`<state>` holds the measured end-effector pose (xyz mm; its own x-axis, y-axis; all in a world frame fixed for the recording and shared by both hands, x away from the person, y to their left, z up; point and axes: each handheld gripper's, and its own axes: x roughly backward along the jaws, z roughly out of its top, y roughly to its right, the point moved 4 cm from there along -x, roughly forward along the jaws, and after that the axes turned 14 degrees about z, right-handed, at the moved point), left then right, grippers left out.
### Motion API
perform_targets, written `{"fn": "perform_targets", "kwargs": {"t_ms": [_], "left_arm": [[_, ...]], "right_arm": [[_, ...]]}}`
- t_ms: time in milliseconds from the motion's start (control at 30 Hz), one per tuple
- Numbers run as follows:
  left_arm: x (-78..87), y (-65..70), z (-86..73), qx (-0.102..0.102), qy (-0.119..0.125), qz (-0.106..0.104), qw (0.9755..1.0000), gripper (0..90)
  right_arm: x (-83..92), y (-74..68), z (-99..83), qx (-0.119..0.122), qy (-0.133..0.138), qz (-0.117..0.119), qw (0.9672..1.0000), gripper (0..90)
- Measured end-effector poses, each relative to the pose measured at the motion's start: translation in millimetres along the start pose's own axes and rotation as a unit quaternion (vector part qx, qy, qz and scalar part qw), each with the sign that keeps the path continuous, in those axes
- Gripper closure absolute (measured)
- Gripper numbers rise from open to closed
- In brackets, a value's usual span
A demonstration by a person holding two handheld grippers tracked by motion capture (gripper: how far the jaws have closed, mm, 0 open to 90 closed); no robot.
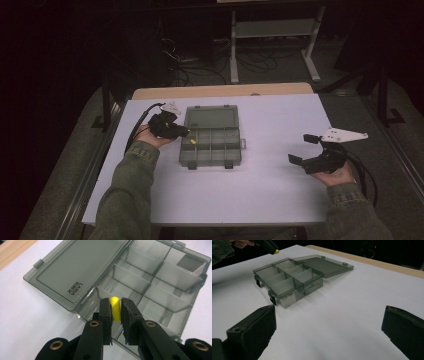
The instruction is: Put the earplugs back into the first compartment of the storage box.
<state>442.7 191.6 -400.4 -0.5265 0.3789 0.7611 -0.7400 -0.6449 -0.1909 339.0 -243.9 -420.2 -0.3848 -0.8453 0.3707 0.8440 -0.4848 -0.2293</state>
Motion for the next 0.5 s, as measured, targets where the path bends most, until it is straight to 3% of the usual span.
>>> {"fn": "perform_targets", "kwargs": {"t_ms": [400,500], "left_arm": [[-17.5,0.3,-4.2,0.0,-0.021,-0.001,0.9998,78.1],[-20.5,2.5,-5.4,0.001,-0.024,-0.005,0.9997,70.2]], "right_arm": [[0.9,0.1,-0.1,0.0,0.002,0.0,1.0,0.0],[0.8,0.1,-0.5,-0.001,0.001,0.001,1.0,0.0]]}}
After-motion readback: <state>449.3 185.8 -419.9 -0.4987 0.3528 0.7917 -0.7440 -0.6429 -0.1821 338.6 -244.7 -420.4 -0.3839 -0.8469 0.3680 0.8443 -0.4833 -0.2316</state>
